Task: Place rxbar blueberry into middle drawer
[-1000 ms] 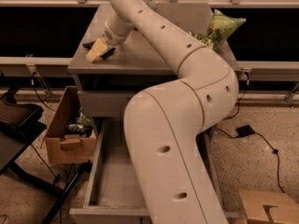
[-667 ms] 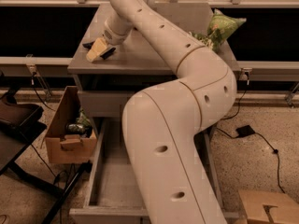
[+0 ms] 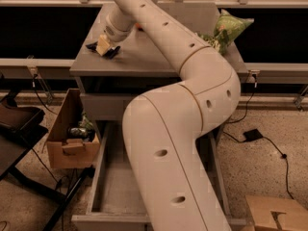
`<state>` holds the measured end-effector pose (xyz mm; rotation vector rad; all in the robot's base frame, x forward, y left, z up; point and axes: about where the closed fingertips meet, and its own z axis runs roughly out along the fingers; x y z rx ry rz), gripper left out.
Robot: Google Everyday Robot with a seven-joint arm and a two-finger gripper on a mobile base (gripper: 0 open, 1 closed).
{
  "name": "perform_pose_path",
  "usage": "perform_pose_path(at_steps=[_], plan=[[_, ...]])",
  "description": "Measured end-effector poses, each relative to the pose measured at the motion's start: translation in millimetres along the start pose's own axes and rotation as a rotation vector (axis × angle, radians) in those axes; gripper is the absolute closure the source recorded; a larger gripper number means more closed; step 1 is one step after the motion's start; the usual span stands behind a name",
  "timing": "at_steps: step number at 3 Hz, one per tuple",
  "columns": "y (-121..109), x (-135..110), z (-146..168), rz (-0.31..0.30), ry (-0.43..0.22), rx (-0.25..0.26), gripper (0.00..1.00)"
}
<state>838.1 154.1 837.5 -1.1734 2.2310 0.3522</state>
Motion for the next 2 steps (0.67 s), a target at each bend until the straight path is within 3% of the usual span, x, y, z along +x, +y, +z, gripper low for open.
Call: perform_pose_path(at_steps=[1, 2], plan=[[-5.3, -5.0, -13.0, -0.027, -0.017, 0.028, 1.0], [-11.2, -9.7, -53.5, -0.057, -0.058, 0.066, 1.0]])
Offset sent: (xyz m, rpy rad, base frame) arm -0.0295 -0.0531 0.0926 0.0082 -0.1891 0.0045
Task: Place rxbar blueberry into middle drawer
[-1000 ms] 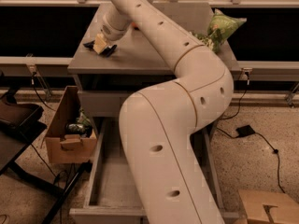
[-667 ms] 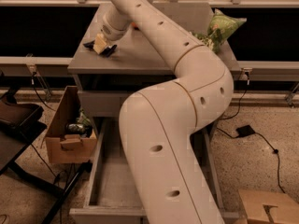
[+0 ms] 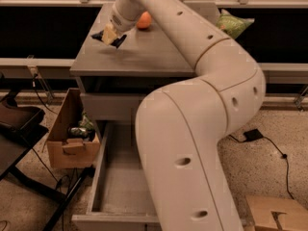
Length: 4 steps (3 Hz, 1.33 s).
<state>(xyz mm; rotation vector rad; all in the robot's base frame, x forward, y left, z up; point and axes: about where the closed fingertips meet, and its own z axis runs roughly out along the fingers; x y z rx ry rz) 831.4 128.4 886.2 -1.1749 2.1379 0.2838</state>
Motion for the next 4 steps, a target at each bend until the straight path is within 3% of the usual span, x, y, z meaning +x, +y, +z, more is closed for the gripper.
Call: perform_pose_path(at_steps=[1, 2, 3, 4], plan=[[-14.2, 3.4, -64.1, 0.016, -0.077, 0.066, 1.0], [-11.0, 45.8, -169.6, 0.115, -0.174, 0.116, 1.0], [16.5, 154.5, -196.4, 0.21, -0.063, 0.088, 1.0], [56.4, 250.6, -188.6, 0.222, 0.099, 0.021, 1.0]])
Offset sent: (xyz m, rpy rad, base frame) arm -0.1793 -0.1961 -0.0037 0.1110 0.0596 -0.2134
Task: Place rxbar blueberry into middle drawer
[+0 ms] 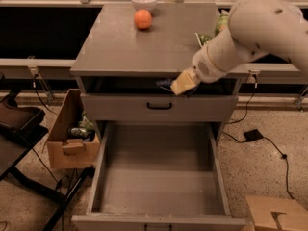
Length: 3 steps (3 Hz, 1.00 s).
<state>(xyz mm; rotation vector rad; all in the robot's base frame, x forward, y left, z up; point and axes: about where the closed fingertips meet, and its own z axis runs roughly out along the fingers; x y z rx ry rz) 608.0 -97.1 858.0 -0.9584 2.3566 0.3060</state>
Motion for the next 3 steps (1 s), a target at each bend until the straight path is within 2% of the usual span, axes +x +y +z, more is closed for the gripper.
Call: perform_pose_path(at_steps=[1, 2, 3], plan=[[12.4, 58.3, 6.5, 0.021, 0.053, -0.043, 1.0], [19.2, 92.0, 48.4, 0.021, 0.058, -0.094, 1.0], [24.3, 131.1, 105.3, 0.069, 0.018, -0.144, 1.0]])
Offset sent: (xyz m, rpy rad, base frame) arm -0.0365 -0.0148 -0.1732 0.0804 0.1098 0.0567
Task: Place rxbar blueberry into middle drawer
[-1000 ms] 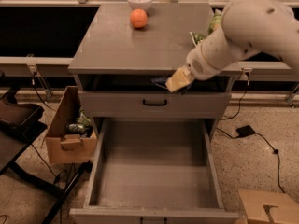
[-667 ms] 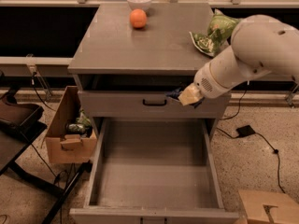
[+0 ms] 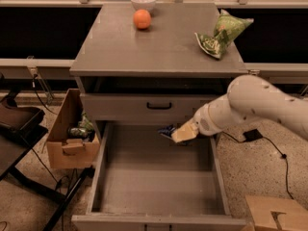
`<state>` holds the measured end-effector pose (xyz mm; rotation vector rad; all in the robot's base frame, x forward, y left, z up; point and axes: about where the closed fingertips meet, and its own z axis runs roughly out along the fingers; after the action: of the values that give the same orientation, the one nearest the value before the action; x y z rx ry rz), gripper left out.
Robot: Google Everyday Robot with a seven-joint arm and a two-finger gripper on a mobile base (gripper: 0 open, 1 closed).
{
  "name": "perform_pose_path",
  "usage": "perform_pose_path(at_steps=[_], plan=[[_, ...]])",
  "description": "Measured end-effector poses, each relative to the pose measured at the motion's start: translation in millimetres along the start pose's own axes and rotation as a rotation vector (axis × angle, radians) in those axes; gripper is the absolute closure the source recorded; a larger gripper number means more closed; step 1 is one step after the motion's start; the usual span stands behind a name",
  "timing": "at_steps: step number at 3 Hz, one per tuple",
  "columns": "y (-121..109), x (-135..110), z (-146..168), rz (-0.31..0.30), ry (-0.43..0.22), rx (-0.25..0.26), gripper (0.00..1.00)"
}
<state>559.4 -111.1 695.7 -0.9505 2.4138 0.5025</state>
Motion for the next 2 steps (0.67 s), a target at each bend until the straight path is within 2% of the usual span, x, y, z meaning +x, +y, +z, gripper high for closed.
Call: perform_pose_path(at_steps=[1, 2], plan=[[-4.4, 30.9, 51.7, 0.056, -0.049, -0.044, 1.0], [-4.4, 30.9, 51.7, 0.056, -0.049, -0.044, 1.0]])
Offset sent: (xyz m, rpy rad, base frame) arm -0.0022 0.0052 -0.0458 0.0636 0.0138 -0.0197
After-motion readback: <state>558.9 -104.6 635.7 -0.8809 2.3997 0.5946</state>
